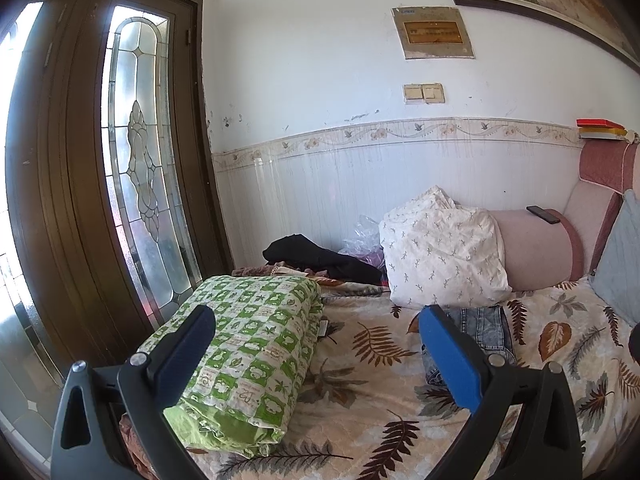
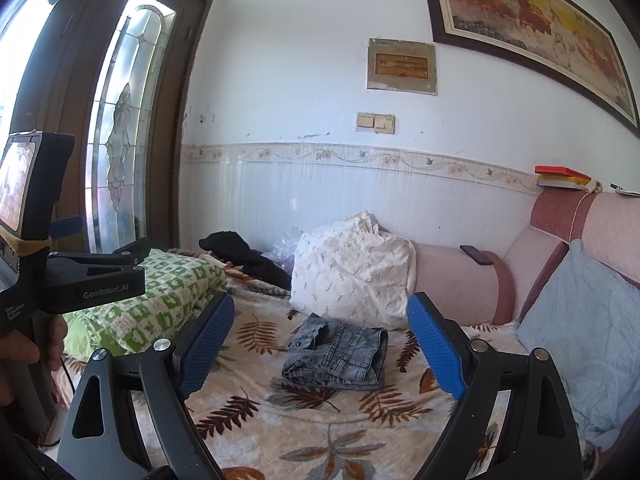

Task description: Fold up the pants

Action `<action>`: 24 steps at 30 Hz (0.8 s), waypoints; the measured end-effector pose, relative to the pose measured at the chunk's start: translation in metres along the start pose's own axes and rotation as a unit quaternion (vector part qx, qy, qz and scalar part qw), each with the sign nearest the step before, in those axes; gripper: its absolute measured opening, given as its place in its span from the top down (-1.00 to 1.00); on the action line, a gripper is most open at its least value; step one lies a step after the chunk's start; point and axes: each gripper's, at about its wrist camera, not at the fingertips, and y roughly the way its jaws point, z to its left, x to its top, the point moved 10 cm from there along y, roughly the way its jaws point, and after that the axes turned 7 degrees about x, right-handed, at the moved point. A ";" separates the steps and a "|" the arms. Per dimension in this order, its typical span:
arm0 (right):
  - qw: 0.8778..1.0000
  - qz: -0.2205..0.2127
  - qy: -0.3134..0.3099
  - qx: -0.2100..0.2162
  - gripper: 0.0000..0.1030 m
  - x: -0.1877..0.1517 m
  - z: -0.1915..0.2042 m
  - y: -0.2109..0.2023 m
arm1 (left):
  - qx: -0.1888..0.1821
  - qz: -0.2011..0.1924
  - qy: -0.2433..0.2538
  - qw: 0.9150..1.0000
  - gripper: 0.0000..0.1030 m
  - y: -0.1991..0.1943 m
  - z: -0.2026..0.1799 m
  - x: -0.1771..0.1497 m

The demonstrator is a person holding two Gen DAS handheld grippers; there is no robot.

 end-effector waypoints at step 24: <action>0.994 0.100 0.027 -0.026 -0.72 -0.078 -0.040 0.099 | -0.044 0.114 0.045 0.992 -1.00 0.111 -0.088 -0.090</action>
